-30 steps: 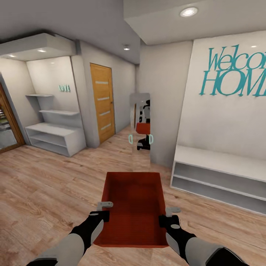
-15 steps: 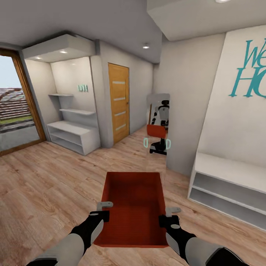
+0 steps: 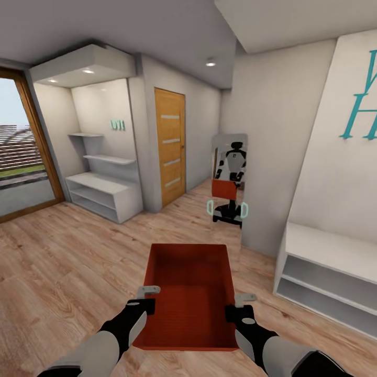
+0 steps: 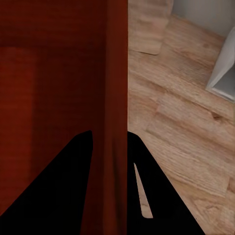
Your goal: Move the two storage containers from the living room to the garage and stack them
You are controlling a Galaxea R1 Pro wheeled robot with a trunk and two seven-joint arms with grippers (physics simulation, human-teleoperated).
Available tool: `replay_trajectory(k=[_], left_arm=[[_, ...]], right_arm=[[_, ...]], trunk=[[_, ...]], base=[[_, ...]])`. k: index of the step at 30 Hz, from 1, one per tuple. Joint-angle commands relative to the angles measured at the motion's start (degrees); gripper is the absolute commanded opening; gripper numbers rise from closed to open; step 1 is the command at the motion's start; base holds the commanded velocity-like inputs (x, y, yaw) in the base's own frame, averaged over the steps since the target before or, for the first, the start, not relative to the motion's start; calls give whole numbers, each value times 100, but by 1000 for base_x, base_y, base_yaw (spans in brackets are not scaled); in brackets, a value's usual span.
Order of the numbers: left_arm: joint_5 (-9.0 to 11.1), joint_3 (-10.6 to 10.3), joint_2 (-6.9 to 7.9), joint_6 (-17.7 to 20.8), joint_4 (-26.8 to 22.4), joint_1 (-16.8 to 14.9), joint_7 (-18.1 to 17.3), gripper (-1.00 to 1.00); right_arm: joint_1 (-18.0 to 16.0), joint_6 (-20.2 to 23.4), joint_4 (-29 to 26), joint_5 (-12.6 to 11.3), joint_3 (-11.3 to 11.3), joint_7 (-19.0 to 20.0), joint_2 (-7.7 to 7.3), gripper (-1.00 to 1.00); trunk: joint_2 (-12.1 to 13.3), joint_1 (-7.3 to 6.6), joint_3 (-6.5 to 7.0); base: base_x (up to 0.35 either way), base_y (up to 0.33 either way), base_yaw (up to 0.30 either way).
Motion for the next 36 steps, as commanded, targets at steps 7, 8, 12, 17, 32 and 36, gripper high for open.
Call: replay_trajectory(k=[7, 8, 12, 17, 32, 36], left_arm=[[-21, 51, 31, 40, -1, 0, 33, -100], [-21, 51, 31, 40, -1, 0, 33, -100], [-21, 51, 32, 40, -1, 0, 33, -100], [-21, 51, 28, 40, -1, 0, 33, -100], [-21, 51, 30, 40, -1, 0, 33, -100], [-21, 51, 31, 40, -1, 0, 33, -100]], right_arm=[[-2, -20, -12, -3, -29, -28, -69, -100], [-2, -20, -12, -3, -29, -29, -69, -100], [-2, -20, -14, -3, -29, -29, -67, -100], [-2, -15, -12, -3, -29, -25, -62, -100], [-2, -20, -12, -3, -29, -29, -62, -100], [-2, -20, -12, -3, -29, -29, -65, -100]], trunk=[[-4, 5, -2], [-4, 5, -2], [-4, 5, -2], [-4, 5, -2], [-4, 5, -2], [-4, 5, -2]], base=[[324, 0, 0], [324, 0, 0], [324, 0, 0], [324, 0, 0], [324, 0, 166], [324, 0, 268]])
